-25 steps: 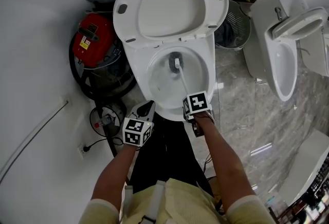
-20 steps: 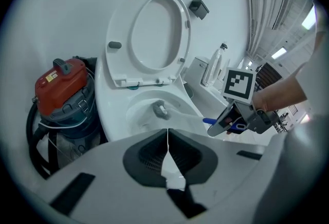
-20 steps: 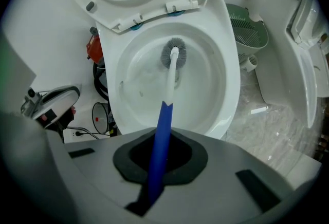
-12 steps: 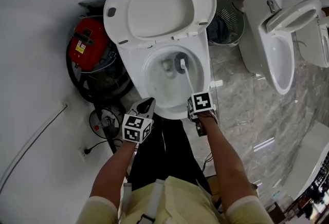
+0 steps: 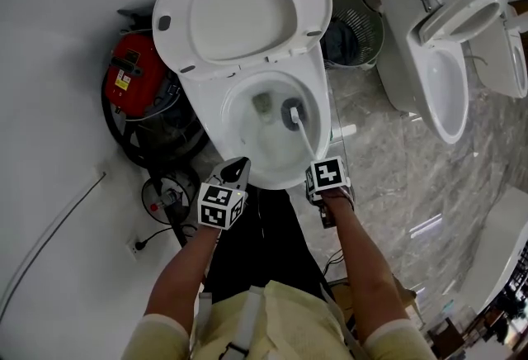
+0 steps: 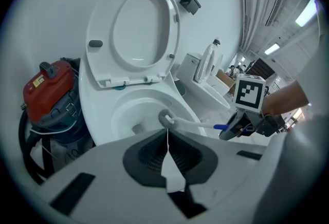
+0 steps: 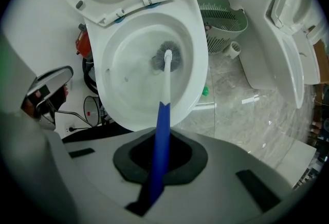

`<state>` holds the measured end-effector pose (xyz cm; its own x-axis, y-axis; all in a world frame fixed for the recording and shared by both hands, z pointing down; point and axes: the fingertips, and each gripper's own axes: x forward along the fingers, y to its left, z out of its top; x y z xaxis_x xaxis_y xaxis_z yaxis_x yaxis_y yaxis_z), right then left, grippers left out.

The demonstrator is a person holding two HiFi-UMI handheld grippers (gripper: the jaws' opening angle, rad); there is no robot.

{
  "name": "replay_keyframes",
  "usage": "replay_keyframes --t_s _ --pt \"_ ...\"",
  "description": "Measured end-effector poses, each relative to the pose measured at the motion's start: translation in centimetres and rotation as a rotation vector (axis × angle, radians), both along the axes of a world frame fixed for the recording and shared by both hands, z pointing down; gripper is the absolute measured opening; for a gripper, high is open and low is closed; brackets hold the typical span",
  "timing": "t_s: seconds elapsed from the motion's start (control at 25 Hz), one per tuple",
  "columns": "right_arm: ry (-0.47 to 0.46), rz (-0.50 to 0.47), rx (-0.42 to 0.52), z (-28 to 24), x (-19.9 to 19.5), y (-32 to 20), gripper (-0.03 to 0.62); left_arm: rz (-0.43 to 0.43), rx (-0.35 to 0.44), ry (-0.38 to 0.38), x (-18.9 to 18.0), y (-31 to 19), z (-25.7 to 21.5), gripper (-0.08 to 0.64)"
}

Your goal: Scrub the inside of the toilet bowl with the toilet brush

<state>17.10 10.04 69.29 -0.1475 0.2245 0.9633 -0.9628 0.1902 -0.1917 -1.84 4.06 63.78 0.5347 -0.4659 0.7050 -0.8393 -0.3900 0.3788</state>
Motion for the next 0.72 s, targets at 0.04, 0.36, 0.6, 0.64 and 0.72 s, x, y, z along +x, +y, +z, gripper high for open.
replay_keyframes --t_s 0.04,0.36,0.6,0.64,0.72 --pt "0.000 0.001 -0.007 -0.1 0.1 0.4 0.015 0.002 -0.001 0.000 0.1 0.0 0.0 0.015" --pt "0.012 -0.038 -0.091 -0.3 0.6 4.2 0.015 -0.004 -0.003 -0.008 0.0 -0.1 -0.1 0.015" --pt "-0.001 -0.126 -0.156 -0.5 -0.2 6.9 0.015 -0.016 -0.005 -0.016 -0.5 0.2 -0.1 0.015" --pt "-0.008 -0.153 -0.164 -0.2 -0.4 7.3 0.015 -0.020 -0.007 -0.017 -0.6 0.3 -0.1 0.015" --pt "-0.033 -0.181 -0.174 0.0 -1.2 8.0 0.015 -0.029 -0.011 -0.018 -0.9 0.5 -0.1 0.015"
